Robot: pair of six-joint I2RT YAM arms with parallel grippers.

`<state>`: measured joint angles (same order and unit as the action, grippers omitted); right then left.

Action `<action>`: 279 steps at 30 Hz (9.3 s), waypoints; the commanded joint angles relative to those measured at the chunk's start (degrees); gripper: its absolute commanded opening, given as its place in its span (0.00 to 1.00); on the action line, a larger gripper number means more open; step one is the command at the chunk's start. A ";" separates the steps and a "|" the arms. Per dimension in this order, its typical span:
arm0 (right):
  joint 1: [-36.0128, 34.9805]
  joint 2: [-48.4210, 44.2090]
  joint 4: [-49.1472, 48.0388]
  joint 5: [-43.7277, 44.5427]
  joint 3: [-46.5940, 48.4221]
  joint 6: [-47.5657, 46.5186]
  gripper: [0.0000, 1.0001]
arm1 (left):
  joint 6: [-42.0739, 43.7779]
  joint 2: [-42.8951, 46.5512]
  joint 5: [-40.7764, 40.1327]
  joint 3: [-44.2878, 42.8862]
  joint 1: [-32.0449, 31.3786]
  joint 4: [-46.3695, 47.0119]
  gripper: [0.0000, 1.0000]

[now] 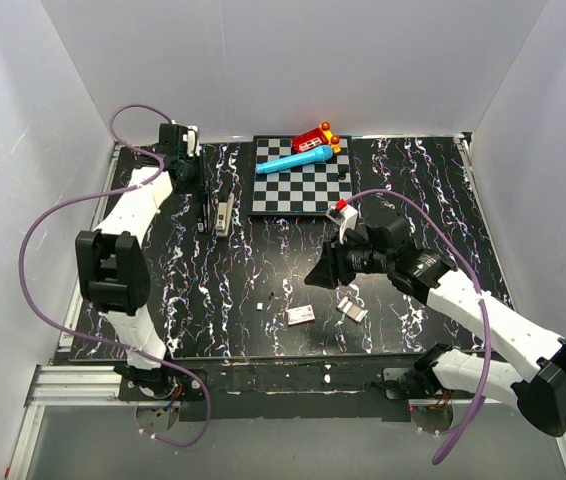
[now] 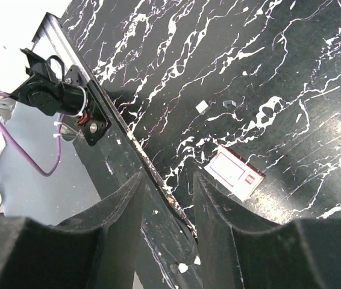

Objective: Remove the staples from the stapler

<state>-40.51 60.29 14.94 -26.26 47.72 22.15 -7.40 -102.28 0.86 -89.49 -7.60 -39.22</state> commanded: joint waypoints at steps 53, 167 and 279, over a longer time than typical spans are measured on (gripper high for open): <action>0.00 4.92 4.83 1.03 3.34 -4.83 0.55 | -3.67 6.81 9.05 1.05 2.41 6.95 0.62; -14.77 58.72 28.92 21.60 51.16 -7.03 0.01 | -12.46 53.24 26.74 44.05 -1.72 19.89 0.66; -15.74 14.77 32.16 49.63 10.29 29.95 0.17 | -13.17 53.76 27.53 44.32 -1.90 19.62 0.98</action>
<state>-56.82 77.19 46.28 18.13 59.79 41.71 -20.60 -50.02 27.64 -44.93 -9.19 -19.68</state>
